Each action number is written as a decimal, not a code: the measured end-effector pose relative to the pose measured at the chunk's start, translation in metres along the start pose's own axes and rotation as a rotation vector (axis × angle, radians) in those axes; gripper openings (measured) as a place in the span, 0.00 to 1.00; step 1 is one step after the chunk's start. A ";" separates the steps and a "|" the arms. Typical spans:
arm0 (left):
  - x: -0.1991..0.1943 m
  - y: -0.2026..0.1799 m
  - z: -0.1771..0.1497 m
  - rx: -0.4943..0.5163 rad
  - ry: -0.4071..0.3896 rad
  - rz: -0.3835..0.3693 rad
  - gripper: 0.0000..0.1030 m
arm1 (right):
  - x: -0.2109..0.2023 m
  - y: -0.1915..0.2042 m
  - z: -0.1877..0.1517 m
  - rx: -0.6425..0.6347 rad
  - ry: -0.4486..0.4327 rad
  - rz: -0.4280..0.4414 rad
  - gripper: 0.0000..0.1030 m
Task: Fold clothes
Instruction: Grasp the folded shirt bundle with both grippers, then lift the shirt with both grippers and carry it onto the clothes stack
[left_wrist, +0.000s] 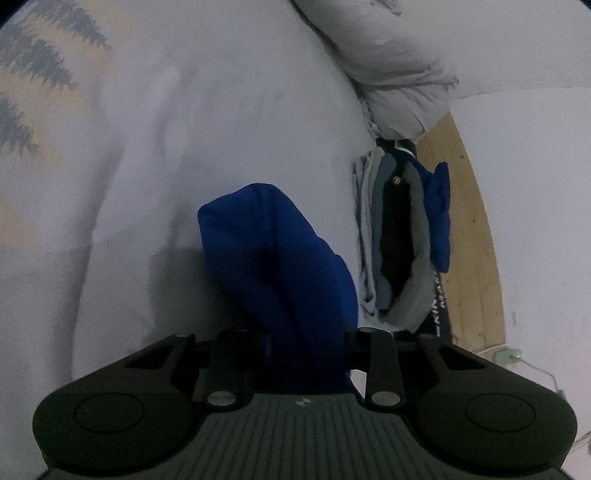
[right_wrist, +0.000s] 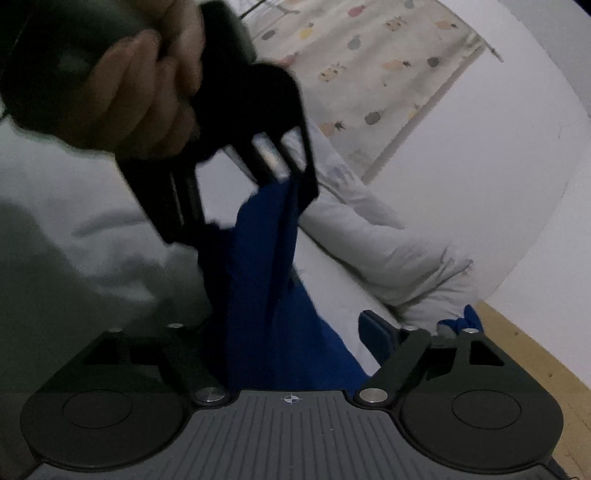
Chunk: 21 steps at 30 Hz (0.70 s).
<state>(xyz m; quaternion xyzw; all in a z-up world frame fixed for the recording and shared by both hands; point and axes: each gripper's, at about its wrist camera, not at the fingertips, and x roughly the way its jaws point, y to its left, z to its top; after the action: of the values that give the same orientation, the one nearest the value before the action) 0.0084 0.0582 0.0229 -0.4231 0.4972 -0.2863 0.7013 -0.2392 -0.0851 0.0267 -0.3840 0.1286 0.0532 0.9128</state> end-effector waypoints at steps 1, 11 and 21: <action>-0.002 0.000 0.000 -0.004 0.001 -0.006 0.30 | 0.001 0.003 -0.004 -0.004 0.008 -0.001 0.79; -0.005 -0.004 0.004 -0.011 -0.002 -0.062 0.26 | 0.028 -0.033 -0.040 -0.011 0.082 -0.136 0.79; 0.003 -0.013 0.005 0.014 0.001 -0.027 0.25 | 0.040 -0.032 -0.059 -0.235 0.039 0.091 0.22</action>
<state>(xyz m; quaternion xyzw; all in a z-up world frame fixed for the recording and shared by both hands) 0.0144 0.0505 0.0337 -0.4247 0.4897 -0.2995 0.7001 -0.2056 -0.1499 -0.0017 -0.4828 0.1567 0.1017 0.8555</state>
